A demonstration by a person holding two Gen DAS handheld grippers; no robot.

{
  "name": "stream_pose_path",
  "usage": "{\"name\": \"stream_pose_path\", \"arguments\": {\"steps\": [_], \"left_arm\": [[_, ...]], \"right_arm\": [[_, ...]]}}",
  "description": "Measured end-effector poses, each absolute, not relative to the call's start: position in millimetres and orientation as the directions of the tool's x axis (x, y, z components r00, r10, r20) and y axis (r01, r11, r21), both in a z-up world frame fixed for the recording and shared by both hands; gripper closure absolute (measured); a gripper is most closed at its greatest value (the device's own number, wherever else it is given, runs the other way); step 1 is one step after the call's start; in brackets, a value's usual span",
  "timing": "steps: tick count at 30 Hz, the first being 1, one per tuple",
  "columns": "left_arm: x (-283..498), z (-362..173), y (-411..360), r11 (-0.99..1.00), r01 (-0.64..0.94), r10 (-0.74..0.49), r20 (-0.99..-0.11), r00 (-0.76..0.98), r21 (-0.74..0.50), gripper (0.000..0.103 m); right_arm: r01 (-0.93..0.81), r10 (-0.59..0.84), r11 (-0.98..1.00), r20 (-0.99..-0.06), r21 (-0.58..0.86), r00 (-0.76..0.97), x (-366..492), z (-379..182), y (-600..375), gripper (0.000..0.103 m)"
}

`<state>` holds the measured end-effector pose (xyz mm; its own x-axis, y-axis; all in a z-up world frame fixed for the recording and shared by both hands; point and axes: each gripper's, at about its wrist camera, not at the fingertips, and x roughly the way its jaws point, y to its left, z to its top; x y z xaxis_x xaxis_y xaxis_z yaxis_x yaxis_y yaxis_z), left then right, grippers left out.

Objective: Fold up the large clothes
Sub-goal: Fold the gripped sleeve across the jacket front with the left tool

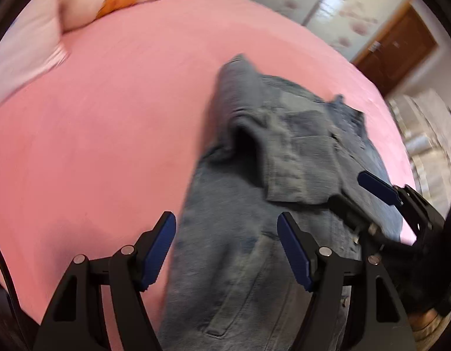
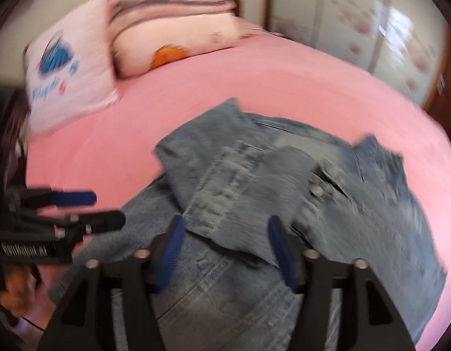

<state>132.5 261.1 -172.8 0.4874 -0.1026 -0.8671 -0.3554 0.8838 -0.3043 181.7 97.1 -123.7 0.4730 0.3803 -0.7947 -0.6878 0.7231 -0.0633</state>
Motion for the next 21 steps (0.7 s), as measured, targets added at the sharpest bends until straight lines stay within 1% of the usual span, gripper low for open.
{"name": "stream_pose_path", "arguments": {"steps": [5,10,12,13,14,15,17,20,21], "left_arm": [[126.5,-188.5,285.1,0.856,-0.431,-0.066,-0.889,0.454,-0.284,0.033],[123.3,-196.6,299.0,0.836,-0.458,-0.071,-0.889,0.453,-0.301,0.033],[123.2,-195.9,300.2,0.839,-0.453,-0.073,-0.888,0.455,-0.301,0.033],[124.7,-194.6,296.9,0.842,-0.449,-0.072,-0.887,0.456,-0.299,0.033],[126.0,-193.5,294.4,0.845,-0.444,-0.070,-0.886,0.459,-0.297,0.033],[127.4,-192.5,291.9,0.849,-0.440,-0.068,-0.885,0.460,-0.294,0.033],[131.8,-191.2,285.0,0.856,-0.429,-0.067,-0.884,0.462,-0.289,0.033],[138.5,-188.6,273.3,0.869,-0.403,-0.074,-0.882,0.465,-0.286,0.033],[140.8,-187.5,268.8,0.874,-0.395,-0.075,-0.881,0.467,-0.284,0.033]], "right_arm": [[-0.759,0.283,0.580,-0.801,-0.295,0.528,162.1,-158.4,136.4,0.040],[-0.752,0.203,0.505,-0.789,-0.423,0.580,158.7,-187.0,156.1,0.040],[-0.733,0.148,0.491,-0.784,-0.471,0.603,163.4,-198.5,163.8,0.041],[-0.719,0.128,0.495,-0.778,-0.487,0.615,166.9,-201.5,165.8,0.049],[-0.715,0.123,0.502,-0.778,-0.487,0.616,170.0,-201.7,166.5,0.074],[-0.721,0.121,0.514,-0.793,-0.464,0.597,174.9,-200.4,166.1,0.084],[-0.719,0.149,0.570,-0.810,-0.398,0.567,184.4,-186.5,160.3,0.088],[-0.666,0.207,0.673,-0.784,-0.320,0.586,199.9,-145.9,135.7,0.088],[-0.639,0.237,0.721,-0.771,-0.268,0.591,208.3,-125.6,119.5,0.088]]}}
